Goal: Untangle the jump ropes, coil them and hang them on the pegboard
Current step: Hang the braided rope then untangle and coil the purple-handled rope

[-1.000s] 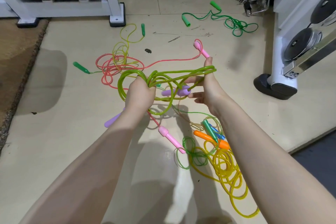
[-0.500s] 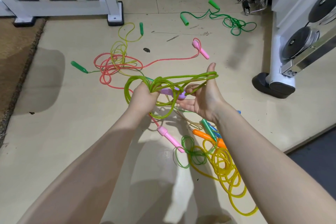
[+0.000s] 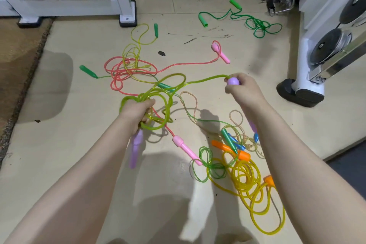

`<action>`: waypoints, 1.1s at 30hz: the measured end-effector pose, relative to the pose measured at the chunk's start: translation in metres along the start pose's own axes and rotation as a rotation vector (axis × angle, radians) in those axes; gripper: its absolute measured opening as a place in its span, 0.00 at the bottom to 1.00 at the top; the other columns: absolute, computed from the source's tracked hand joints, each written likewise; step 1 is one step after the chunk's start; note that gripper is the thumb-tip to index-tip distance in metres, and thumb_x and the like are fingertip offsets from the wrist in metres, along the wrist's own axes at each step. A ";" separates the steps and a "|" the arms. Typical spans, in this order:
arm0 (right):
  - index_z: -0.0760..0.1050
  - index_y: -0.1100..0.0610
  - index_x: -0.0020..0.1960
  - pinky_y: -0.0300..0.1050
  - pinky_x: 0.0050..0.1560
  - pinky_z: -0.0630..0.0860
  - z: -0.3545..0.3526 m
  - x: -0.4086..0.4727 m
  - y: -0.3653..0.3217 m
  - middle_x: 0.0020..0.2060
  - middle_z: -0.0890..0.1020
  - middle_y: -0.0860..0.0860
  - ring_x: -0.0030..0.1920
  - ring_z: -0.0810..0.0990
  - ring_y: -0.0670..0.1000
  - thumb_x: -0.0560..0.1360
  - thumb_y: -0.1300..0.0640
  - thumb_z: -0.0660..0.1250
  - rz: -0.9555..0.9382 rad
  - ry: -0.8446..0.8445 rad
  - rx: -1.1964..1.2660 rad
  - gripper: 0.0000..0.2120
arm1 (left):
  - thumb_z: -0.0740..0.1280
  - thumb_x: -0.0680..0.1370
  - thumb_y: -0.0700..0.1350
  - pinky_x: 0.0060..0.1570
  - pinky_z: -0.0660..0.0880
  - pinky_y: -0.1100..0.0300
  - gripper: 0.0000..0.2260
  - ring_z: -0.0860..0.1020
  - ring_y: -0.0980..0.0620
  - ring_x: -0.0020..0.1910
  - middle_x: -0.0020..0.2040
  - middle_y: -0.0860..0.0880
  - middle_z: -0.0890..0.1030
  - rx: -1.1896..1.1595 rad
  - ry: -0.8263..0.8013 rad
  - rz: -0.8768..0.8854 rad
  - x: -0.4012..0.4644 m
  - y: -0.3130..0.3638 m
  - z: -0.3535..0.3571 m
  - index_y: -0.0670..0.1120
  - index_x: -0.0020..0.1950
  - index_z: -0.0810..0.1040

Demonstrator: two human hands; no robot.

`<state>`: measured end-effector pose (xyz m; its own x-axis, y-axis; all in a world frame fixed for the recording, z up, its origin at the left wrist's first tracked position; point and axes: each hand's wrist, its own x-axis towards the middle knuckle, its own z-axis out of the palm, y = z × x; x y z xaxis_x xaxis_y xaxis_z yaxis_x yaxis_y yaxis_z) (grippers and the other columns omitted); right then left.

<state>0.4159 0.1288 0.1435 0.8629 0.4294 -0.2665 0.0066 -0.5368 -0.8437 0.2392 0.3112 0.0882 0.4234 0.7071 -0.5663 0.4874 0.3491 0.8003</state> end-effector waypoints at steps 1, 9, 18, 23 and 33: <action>0.74 0.53 0.47 0.45 0.47 0.72 0.001 0.001 0.003 0.44 0.78 0.49 0.46 0.75 0.52 0.69 0.63 0.63 0.003 0.009 -0.121 0.10 | 0.68 0.76 0.43 0.19 0.63 0.69 0.12 0.59 0.58 0.13 0.21 0.52 0.68 -0.100 -0.118 -0.033 -0.004 0.002 0.002 0.44 0.35 0.70; 0.75 0.58 0.38 0.38 0.38 0.69 0.004 -0.015 0.008 0.31 0.77 0.50 0.37 0.75 0.48 0.71 0.60 0.72 0.009 -0.596 -0.299 0.07 | 0.60 0.71 0.56 0.23 0.66 0.72 0.12 0.59 0.60 0.12 0.26 0.54 0.70 -0.553 -0.651 -0.089 -0.019 0.022 0.009 0.47 0.42 0.69; 0.74 0.53 0.49 0.41 0.50 0.68 0.041 -0.031 -0.012 0.38 0.73 0.52 0.39 0.72 0.48 0.80 0.49 0.55 -0.147 -0.576 0.116 0.11 | 0.57 0.80 0.55 0.18 0.58 0.71 0.15 0.57 0.61 0.14 0.24 0.54 0.69 -0.311 -0.535 -0.047 -0.024 0.025 0.026 0.47 0.38 0.68; 0.73 0.59 0.37 0.40 0.36 0.65 0.050 -0.029 -0.011 0.32 0.69 0.56 0.32 0.67 0.46 0.80 0.59 0.57 -0.266 -0.367 -0.016 0.15 | 0.53 0.82 0.53 0.18 0.63 0.70 0.18 0.57 0.60 0.12 0.23 0.52 0.73 -0.317 -0.523 -0.091 -0.030 0.030 0.031 0.43 0.39 0.69; 0.66 0.55 0.34 0.37 0.25 0.67 0.016 -0.011 -0.009 0.21 0.65 0.47 0.21 0.64 0.45 0.77 0.60 0.64 0.138 -0.151 0.543 0.13 | 0.56 0.82 0.48 0.18 0.62 0.70 0.15 0.56 0.60 0.12 0.17 0.53 0.66 -0.355 -0.258 -0.049 -0.012 0.026 0.011 0.46 0.36 0.66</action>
<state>0.3980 0.1410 0.1469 0.7555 0.5020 -0.4208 -0.3953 -0.1628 -0.9040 0.2547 0.3049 0.1140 0.6055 0.5234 -0.5996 0.2382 0.5996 0.7640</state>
